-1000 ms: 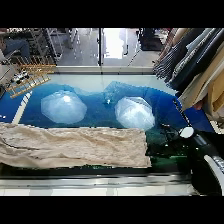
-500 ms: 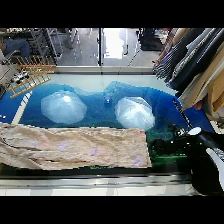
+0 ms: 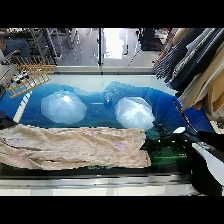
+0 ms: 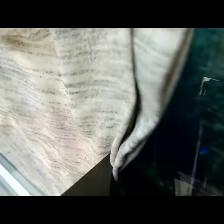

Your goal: Fold the clothes and pants, and hang the long-sleeved shirts on hangers.

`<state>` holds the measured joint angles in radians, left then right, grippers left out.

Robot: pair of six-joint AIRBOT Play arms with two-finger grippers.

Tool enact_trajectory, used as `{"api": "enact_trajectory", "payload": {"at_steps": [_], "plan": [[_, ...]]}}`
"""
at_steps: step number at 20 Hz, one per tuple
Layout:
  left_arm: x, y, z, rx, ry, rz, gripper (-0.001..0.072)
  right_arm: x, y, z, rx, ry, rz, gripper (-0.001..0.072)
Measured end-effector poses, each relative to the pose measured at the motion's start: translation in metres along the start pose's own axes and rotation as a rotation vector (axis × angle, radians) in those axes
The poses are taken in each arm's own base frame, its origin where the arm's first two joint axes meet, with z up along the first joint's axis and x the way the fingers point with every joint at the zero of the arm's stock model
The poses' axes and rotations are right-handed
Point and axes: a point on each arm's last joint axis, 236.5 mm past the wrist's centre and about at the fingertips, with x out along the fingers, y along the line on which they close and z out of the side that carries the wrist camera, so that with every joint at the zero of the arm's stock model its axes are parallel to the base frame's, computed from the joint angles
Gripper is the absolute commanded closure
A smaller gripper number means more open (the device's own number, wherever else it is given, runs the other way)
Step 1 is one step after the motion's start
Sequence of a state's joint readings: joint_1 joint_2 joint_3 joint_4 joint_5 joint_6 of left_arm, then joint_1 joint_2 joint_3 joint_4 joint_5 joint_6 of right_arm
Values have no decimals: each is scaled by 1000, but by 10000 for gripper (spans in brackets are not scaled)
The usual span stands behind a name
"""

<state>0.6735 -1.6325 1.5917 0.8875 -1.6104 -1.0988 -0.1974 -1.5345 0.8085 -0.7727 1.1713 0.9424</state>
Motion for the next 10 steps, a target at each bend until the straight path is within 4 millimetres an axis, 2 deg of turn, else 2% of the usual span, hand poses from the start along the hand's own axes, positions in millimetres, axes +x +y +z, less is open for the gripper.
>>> {"api": "enact_trajectory", "payload": {"at_steps": [2,4,5,6,8,10], "plan": [[28,-37,-3,113,69,-27,696,-21,-20,17,8,-34,-136,698],[60,-72,-13,208,145,-54,696,-65,-46,35,10,-89,-330,699],[76,-89,-19,250,178,-66,696,-96,-51,49,6,-152,-414,699],[95,-107,-29,293,217,-80,695,-123,-53,61,3,-205,-480,699],[135,-138,-53,373,290,-102,695,-176,-43,78,-6,-298,-571,699],[173,-164,-81,447,351,-116,695,-204,-24,84,-19,-337,-600,699]]}}
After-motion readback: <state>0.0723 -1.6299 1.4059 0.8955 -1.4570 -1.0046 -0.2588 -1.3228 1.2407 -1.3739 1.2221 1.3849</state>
